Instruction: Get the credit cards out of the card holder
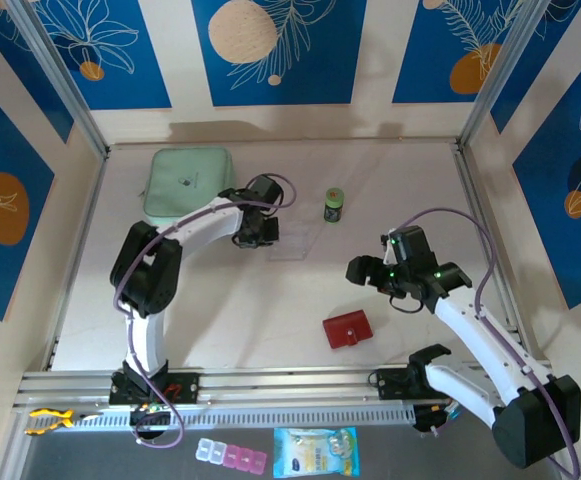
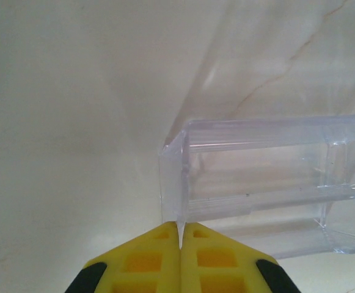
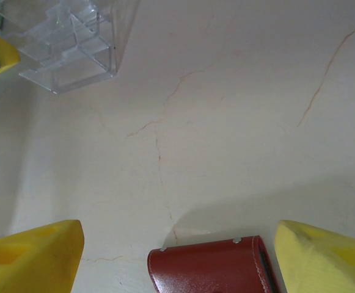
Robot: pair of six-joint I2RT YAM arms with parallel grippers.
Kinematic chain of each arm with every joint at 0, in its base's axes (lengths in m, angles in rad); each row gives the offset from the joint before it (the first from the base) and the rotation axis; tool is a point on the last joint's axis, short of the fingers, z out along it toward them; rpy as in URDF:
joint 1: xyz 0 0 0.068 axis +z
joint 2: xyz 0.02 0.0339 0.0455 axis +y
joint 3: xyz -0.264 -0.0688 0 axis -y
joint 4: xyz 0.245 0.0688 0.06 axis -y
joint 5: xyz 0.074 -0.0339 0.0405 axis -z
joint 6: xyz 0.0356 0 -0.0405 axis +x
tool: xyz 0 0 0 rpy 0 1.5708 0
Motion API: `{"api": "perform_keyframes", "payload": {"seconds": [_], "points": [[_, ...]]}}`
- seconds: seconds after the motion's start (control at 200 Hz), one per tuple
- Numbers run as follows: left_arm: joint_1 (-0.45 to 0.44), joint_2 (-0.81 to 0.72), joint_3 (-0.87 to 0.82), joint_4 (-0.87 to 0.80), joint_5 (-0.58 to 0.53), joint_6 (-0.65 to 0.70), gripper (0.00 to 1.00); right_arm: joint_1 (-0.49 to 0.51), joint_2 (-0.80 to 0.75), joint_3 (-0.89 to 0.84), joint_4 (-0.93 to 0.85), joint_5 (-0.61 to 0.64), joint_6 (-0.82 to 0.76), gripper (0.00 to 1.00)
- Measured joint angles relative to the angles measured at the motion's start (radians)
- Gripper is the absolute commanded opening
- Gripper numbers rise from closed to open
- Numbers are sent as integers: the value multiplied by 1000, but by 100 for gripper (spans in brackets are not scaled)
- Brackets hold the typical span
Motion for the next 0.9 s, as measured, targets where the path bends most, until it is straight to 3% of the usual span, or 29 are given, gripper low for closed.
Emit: {"api": "perform_keyframes", "payload": {"seconds": [0.9], "points": [[0,32,47,-40,-30,-9,12,-13,-6,-4,-29,-39,8,82]]}}
